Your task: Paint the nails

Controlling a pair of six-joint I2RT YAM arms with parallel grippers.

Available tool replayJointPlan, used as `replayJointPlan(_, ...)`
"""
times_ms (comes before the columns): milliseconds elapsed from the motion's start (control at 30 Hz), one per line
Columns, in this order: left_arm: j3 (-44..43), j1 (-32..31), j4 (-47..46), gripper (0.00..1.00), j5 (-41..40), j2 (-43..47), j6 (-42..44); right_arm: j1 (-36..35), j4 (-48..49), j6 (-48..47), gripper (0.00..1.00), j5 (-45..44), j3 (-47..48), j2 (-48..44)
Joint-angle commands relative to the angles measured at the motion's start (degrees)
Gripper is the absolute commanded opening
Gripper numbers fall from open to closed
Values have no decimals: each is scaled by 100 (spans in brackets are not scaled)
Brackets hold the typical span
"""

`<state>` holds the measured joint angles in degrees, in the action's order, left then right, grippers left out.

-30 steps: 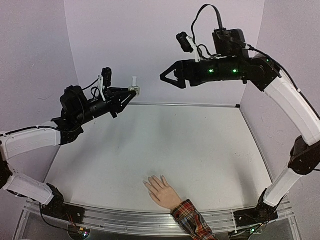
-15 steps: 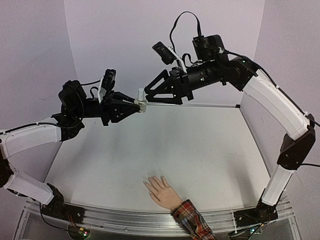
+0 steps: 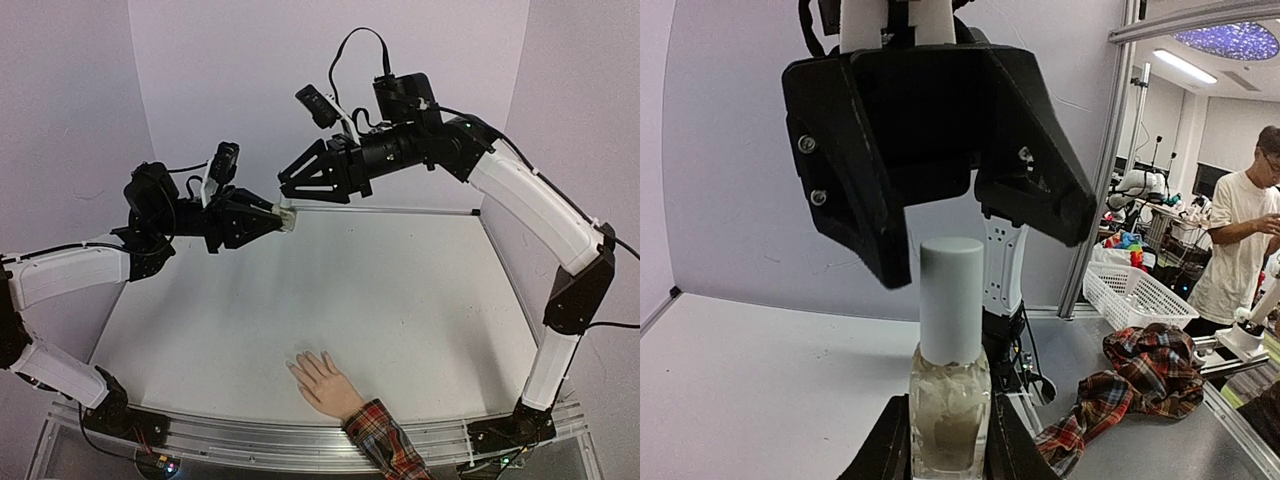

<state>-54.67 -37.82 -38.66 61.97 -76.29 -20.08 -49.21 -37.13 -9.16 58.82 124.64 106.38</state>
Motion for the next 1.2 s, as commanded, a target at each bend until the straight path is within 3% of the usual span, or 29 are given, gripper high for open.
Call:
replayJointPlan(0,-413,5,-469,0,91,-26,-110,-21,366,218,47,66,229,169)
replayJointPlan(133,-418,-3,-472,0,73,-12,-110,-19,407,238,37,1,194,220)
replayJointPlan(333,-408,2,-389,0,-89,25,-4,-20,466,282,12,-88,99,164)
replayJointPlan(467,-386,3,-55,0,-748,159,338,-34,508,385,0,-437,-122,64)
replayJointPlan(567,-384,1,425,0,-1819,342,823,-104,600,476,0,-1248,-454,-74)
replayJointPlan(667,-559,-2,1108,0,-3160,416,1426,-281,748,737,0,-2759,-773,-143)
replayJointPlan(733,-803,-6,1655,0,-4266,313,1813,-523,704,1047,0,-4338,-758,-66)
replayJointPlan(833,-1150,-7,1930,0,-5851,-64,2248,-1088,524,1713,0,-7763,-519,206)
replayJointPlan(900,-1277,-10,1806,0,-6575,-340,2432,-1339,117,2337,0,-9175,-12,627)
replayJointPlan(1033,-1369,-6,1360,0,-6988,-739,2406,-1438,-690,3470,4,-9459,1226,1241)
replayJointPlan(1167,-1273,-6,1221,0,-6505,-788,2283,-1472,-598,3204,37,-9183,1458,1155)
